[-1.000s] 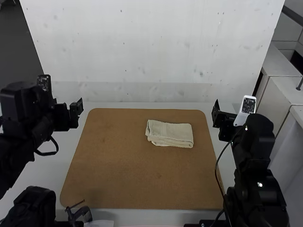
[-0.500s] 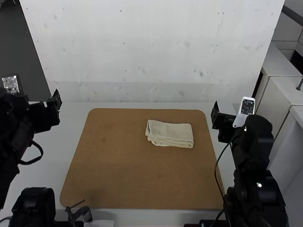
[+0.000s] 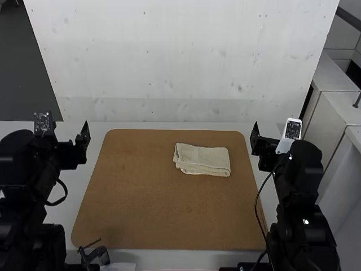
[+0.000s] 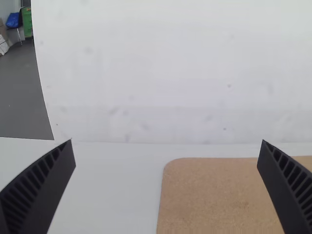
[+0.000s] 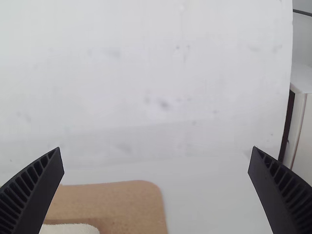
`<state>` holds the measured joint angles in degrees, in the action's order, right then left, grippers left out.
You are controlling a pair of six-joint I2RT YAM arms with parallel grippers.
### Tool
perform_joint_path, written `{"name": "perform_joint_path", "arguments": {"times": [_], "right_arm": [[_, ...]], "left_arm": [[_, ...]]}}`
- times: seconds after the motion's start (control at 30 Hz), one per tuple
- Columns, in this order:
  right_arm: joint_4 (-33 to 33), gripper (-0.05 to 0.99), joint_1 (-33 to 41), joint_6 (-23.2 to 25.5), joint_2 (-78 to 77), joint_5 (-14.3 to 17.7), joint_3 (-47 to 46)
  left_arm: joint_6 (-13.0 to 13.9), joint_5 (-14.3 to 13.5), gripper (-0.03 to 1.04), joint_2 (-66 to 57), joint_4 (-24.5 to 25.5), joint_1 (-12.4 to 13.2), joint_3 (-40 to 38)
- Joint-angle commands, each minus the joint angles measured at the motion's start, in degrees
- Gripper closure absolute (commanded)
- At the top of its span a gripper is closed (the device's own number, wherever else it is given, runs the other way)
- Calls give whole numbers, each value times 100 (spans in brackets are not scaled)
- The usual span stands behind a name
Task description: Fold the towel.
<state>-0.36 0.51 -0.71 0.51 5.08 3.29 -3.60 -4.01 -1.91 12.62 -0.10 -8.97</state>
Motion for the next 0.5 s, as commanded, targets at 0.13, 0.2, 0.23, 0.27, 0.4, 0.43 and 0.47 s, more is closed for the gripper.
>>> {"name": "perform_joint_path", "arguments": {"times": [0.13, 0.2, 0.23, 0.27, 0.4, 0.43, 0.47], "right_arm": [[168, -3, 10, 27, -60, -86, -30], [177, -3, 10, 36, -51, -95, -30], [177, -3, 19, 36, -25, -95, -30], [203, -3, 19, 45, -7, -86, -39], [203, -3, 28, 36, -7, -113, -39], [203, -3, 28, 53, 10, -139, -56], [194, -3, 28, 97, 37, -165, -83]], "left_arm": [[386, 348, 5, 33, -216, 36, 405], [403, 427, 3, 33, -304, 45, 546], [403, 454, 3, 33, -331, 36, 554], [403, 454, 3, 33, -331, 45, 546], [403, 454, 3, 33, -339, 45, 554], [403, 445, 3, 33, -339, 36, 554], [403, 427, 3, 33, -339, 36, 554]]}}
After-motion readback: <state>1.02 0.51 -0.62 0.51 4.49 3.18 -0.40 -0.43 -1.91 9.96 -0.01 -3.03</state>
